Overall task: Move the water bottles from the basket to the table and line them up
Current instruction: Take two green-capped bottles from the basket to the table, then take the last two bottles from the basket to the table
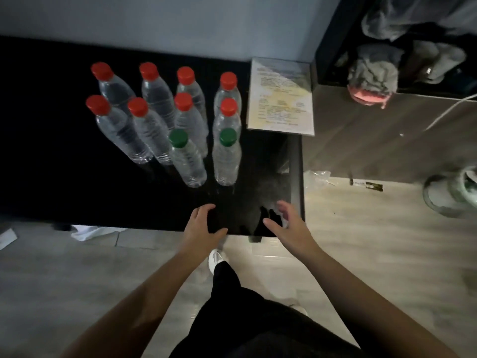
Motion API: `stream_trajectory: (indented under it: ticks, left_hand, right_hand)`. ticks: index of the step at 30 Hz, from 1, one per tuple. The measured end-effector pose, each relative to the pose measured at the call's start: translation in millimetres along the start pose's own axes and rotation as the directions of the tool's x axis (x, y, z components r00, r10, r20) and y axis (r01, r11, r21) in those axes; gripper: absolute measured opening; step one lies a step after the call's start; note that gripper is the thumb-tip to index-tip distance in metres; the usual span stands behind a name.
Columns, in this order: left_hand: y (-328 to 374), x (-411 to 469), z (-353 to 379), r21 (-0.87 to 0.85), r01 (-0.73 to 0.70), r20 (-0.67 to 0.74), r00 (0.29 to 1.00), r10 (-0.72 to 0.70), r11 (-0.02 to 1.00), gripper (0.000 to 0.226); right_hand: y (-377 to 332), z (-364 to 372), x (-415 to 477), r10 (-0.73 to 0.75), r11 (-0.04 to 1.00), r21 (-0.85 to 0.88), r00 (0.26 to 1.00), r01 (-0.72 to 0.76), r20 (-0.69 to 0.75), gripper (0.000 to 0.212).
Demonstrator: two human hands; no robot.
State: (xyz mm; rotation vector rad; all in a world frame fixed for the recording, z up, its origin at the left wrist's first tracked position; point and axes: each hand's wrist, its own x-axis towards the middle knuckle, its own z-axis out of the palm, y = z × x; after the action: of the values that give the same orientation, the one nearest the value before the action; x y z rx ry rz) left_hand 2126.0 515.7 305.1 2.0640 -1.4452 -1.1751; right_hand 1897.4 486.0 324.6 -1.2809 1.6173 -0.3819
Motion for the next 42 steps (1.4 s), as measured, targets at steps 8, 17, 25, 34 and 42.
stream_trajectory:
  ticks: [8,17,25,34,42]
  left_hand:
    - [94,-47,115,0.09,-0.179,0.122,0.978,0.167,0.98,0.06]
    - [188,-113,265,-0.015,-0.267,0.215,0.94,0.264,0.964,0.058]
    - [248,-116,332,0.038,-0.424,0.362,0.849,0.383,0.905,0.057]
    - [352,-66,442,-0.007,-0.484,0.514,0.749,0.418,0.875,0.052]
    - [475,-18,534,-0.001,-0.595,0.678,0.591,0.438,0.804,0.043]
  right_hand:
    - [122,-103,-90,0.105,0.986,0.145,0.976,-0.077,-0.193,0.051]
    - [240,-212,-179,0.233,0.949,0.292,0.883,-0.116,-0.406,0.05]
    - [298,-269,-204,0.376,0.869,0.481,0.787,-0.116,-0.489,0.05]
    - [351,-380,-175,0.456,0.836,0.533,0.703,-0.128,-0.546,0.05]
    - [386,-489,-134,0.538,0.796,0.586,0.623,-0.153,-0.568,0.05]
